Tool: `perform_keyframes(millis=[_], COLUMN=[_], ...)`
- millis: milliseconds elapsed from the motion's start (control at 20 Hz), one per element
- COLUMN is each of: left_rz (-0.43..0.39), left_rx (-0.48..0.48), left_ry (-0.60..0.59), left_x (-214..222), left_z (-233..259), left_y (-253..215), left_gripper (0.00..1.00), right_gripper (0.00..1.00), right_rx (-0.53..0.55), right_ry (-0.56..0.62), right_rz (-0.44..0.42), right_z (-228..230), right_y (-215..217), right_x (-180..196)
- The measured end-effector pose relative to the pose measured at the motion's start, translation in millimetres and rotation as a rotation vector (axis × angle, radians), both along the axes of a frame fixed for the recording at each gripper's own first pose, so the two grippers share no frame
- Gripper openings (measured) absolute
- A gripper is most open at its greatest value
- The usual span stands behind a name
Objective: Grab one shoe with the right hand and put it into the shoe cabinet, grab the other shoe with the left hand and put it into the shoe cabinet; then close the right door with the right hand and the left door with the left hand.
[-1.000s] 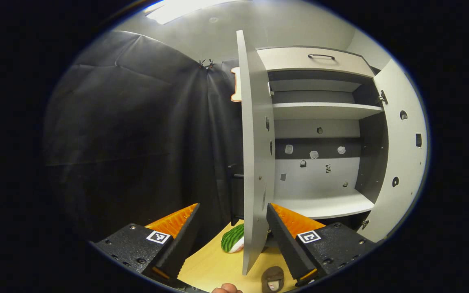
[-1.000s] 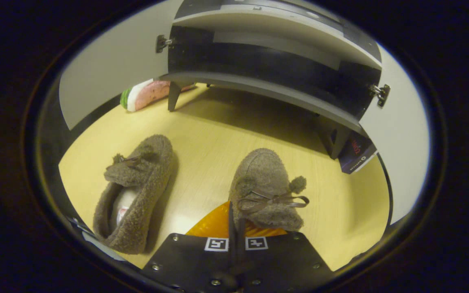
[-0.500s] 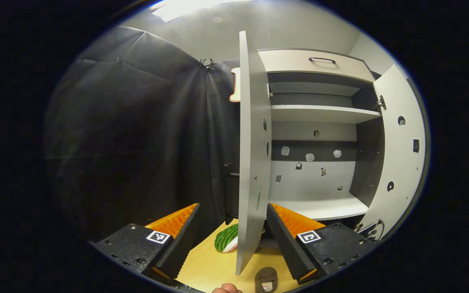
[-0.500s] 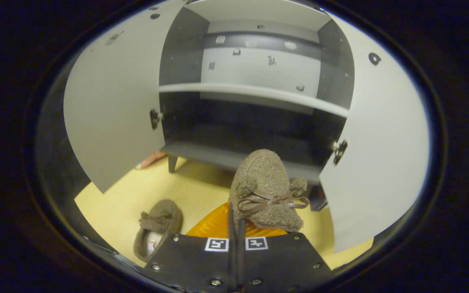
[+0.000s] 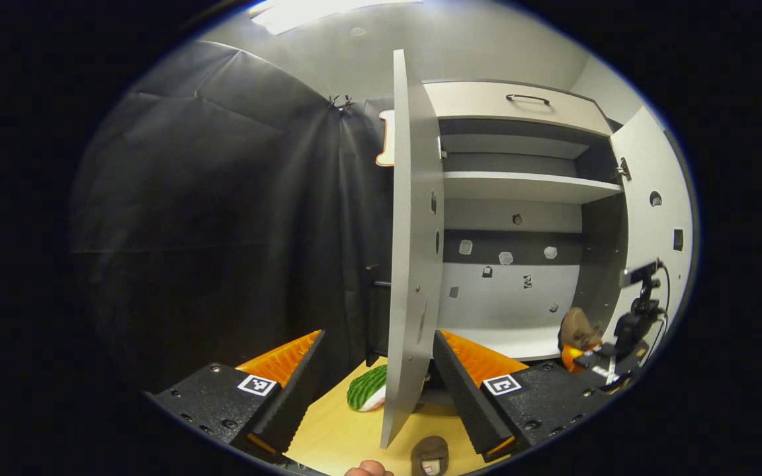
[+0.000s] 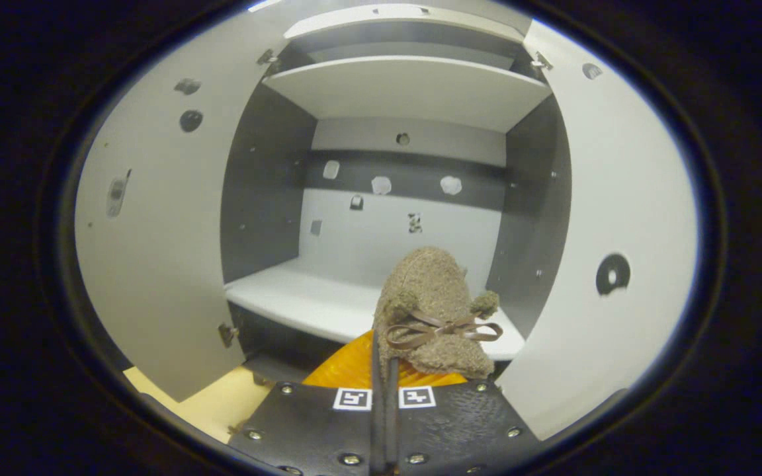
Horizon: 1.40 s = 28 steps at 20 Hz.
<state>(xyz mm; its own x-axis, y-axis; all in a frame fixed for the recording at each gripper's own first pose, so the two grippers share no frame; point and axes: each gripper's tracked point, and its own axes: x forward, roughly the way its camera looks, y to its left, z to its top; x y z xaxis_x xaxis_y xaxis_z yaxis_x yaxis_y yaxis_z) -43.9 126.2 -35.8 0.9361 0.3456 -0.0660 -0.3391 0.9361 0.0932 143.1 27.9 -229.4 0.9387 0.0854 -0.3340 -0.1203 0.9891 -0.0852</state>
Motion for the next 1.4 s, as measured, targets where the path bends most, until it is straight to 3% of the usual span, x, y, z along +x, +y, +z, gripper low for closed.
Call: perform_keyframes(millis=[200,600,850,1150,1400], left_rz=[0.039,0.164,0.241,0.275,0.258], left_rx=[-0.012,0.003,-0.010,0.000,-0.002], left_ry=[-0.006,-0.013,-0.012,-0.006,-0.008], left_x=[-2,-28,-42,-51,-52], left_z=[-1,-7,-10,-11,-10], left_y=[10,39,53,55,48], left_gripper=[0.98,0.98,0.98,0.96,0.96], right_gripper=[0.01,0.01,0.01,0.00,0.10], right_rx=[-0.033,-0.082,-0.088,-0.056,-0.038], right_ry=[-0.040,0.049,0.116,0.182,0.213], right_rz=[-0.018,-0.049,-0.052,-0.097,-0.082], right_z=[7,-46,-80,-100,-102], right_y=[-3,-6,-4,-8,-3], right_x=[63,150,172,180,172])
